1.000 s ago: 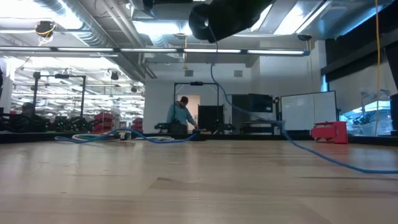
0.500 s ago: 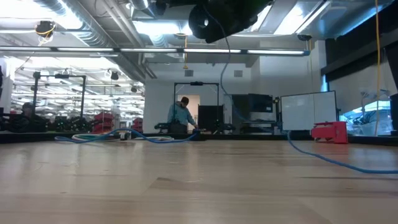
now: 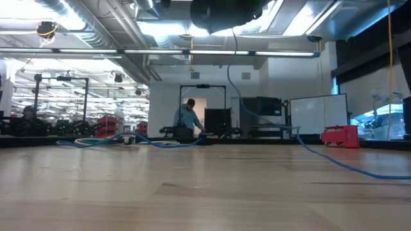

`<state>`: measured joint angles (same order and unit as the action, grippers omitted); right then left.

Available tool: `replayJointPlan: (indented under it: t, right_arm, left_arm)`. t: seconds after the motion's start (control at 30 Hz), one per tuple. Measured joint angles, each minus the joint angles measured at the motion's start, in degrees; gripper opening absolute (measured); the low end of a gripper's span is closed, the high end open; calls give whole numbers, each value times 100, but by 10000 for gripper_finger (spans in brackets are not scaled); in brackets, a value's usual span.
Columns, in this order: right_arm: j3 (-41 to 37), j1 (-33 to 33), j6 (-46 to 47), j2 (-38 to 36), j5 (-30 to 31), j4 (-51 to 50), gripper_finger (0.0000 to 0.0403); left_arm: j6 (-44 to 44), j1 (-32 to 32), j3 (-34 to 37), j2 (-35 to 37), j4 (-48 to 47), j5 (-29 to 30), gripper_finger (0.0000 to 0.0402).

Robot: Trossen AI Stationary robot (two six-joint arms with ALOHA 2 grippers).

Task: Coil cords
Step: Coil the blue wire onto the black spool

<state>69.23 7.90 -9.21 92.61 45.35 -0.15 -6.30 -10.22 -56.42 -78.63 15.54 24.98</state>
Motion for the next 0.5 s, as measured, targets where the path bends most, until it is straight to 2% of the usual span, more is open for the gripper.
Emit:
replayJointPlan:
  t: [0.23, 0.5]
  right_arm:
    - [0, -2, -109, -34, -187, 368, 5]
    - [22, -9, -218, -43, -278, 564, 5]
  left_arm:
    - [-186, 6, 2, -7, 376, -112, 12]
    - [-308, -91, -2, -35, 114, -429, 107]
